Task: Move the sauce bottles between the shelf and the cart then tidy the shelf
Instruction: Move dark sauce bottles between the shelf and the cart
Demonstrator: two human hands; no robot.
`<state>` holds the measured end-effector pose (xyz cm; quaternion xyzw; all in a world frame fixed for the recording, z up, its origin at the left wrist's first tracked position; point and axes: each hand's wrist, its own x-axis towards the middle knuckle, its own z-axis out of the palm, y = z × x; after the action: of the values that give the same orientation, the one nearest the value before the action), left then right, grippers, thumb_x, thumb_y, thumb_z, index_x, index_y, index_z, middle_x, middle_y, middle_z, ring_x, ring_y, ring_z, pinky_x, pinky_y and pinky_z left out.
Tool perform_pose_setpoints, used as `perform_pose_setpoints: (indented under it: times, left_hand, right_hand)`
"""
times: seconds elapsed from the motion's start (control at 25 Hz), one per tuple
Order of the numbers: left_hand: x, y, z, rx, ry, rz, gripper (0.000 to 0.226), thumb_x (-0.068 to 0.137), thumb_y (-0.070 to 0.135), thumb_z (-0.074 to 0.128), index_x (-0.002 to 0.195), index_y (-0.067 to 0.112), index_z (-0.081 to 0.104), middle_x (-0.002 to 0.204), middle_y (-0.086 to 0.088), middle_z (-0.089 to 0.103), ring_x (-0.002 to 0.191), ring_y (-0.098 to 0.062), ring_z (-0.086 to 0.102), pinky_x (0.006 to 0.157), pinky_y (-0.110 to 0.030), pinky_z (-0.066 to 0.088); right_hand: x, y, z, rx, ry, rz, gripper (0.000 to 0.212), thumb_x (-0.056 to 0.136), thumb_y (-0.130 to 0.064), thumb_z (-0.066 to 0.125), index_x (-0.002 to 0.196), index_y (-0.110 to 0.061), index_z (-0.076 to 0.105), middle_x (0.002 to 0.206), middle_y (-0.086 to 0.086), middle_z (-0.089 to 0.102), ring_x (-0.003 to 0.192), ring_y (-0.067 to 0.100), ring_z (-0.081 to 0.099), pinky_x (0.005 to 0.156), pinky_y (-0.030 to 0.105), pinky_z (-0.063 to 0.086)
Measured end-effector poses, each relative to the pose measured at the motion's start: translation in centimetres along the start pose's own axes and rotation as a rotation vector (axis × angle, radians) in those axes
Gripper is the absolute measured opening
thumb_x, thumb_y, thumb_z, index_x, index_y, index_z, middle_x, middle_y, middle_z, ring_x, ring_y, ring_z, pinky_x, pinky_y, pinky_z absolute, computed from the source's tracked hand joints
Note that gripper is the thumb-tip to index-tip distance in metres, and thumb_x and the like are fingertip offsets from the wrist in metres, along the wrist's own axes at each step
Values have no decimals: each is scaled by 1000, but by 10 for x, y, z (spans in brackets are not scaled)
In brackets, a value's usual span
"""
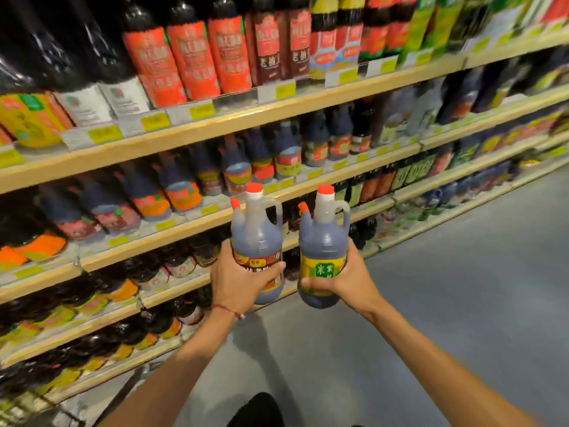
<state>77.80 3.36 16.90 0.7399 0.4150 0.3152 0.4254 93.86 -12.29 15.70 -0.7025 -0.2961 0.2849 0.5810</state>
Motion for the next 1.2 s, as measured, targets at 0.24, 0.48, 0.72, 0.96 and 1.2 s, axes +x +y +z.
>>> perform_pose_setpoints:
  times: [0.24,0.48,0.72,0.96,1.2]
  left_hand:
    - [74,38,97,-2,-189,58,82,45,52,92,112,29,51,105,14,65,93,-9,64,77,-23,50]
    - [152,79,199,-55,-335,99,84,44,51,93,113,28,51,108,13,66,94,-10,64,82,-33,54]
    - [190,108,283,-37,-462,155,86,41,61,89,110,31,49,108,10,66,95,-14,65,82,-37,56]
    - [197,140,377,-46,-561,245,85,49,46,92,121,28,50,112,9,66,101,-13,65,86,-36,55]
    - [194,202,507,-10,-602,237,89,41,63,88,115,34,48,115,9,65,103,-14,65,85,-39,55]
  right_hand:
    - [62,2,-75,-24,154,56,93,58,-6,100,132,-23,46,122,-1,68,105,11,71,83,28,61]
    - [115,-2,-143,-16,358,120,91,58,2,98,131,-17,47,117,-3,69,93,-2,71,71,15,56]
    - [145,15,-205,3,505,138,94,54,1,100,132,-20,50,118,-4,72,100,8,73,74,20,59]
    - [165,50,-279,21,613,175,99,52,1,100,136,-15,50,119,-1,72,102,12,73,75,21,59]
    - [196,75,-412,76,620,164,94,53,-3,100,132,-21,54,115,-14,74,103,9,73,75,19,58]
